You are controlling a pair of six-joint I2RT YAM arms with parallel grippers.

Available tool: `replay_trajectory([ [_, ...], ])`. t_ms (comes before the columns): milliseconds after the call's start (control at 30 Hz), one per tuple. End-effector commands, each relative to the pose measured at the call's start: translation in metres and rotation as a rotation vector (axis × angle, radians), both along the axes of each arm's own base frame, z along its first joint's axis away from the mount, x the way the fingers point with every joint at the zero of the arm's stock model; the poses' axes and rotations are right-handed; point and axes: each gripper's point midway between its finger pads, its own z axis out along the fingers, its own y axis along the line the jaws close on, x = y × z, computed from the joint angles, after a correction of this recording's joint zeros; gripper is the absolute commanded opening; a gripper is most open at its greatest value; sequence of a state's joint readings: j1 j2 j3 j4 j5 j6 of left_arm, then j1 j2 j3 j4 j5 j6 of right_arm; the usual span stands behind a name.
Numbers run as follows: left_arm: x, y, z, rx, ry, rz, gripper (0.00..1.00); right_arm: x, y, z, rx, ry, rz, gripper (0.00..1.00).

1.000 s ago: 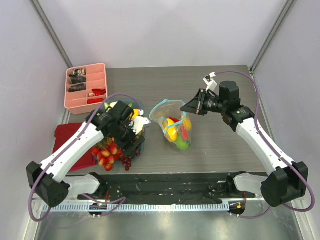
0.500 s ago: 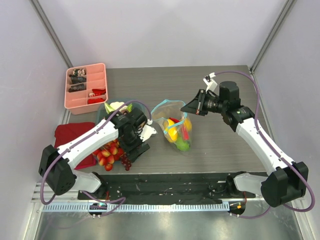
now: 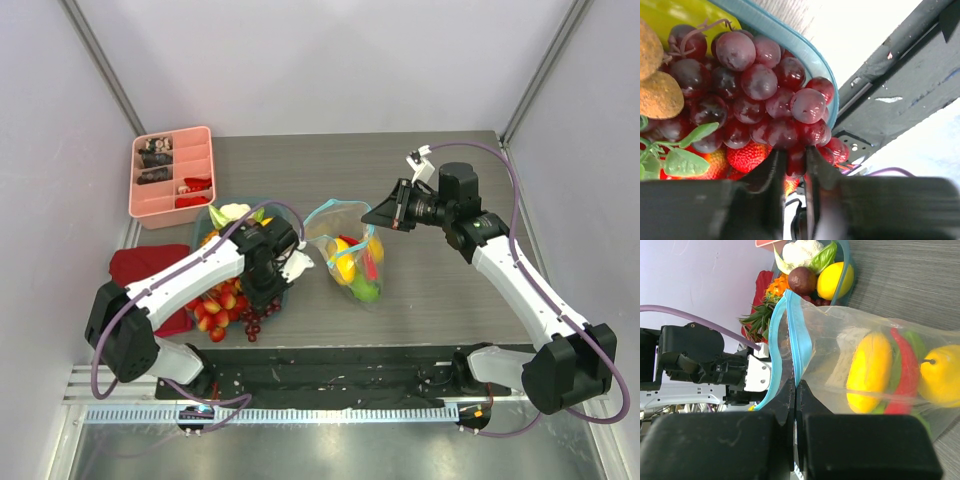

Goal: Place the food in the zip-top bag and seal the zipper
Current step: Pick up the fake fruit from the bin.

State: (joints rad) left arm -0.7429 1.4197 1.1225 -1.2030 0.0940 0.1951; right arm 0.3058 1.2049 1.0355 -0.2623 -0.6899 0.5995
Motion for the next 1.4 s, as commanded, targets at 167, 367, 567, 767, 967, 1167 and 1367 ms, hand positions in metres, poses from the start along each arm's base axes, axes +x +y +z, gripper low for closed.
replay_trajectory([
  [167, -0.013, 0.0, 0.042, -0.068, 0.005, -0.038, 0.0, 0.005, 0.001, 0.007, 0.008, -0.047, 0.003, 0.01],
  [367, -0.018, 0.003, 0.068, -0.106, -0.027, -0.041, 0.0, 0.005, 0.001, 0.008, 0.011, -0.048, 0.002, 0.01],
  [567, -0.019, 0.004, 0.093, -0.148, -0.076, -0.061, 0.0, 0.006, 0.001, 0.009, 0.012, -0.05, 0.002, 0.01],
  [767, -0.027, 0.005, 0.113, -0.197, -0.081, -0.097, 0.0, 0.008, 0.002, 0.009, 0.015, -0.04, -0.001, 0.01],
  [967, -0.037, -0.017, 0.153, -0.38, -0.089, -0.139, 0.0, 0.009, 0.002, 0.004, 0.011, -0.035, 0.0, 0.01],
  [1167, -0.02, -0.05, 0.212, -0.567, -0.195, -0.129, 0.0, 0.009, 0.002, 0.003, 0.006, -0.041, 0.006, 0.01],
  [1367, 0.003, -0.088, 0.243, -0.691, -0.212, -0.098, 0.0, 0.006, 0.003, 0.006, 0.004, -0.063, 0.023, 0.01],
])
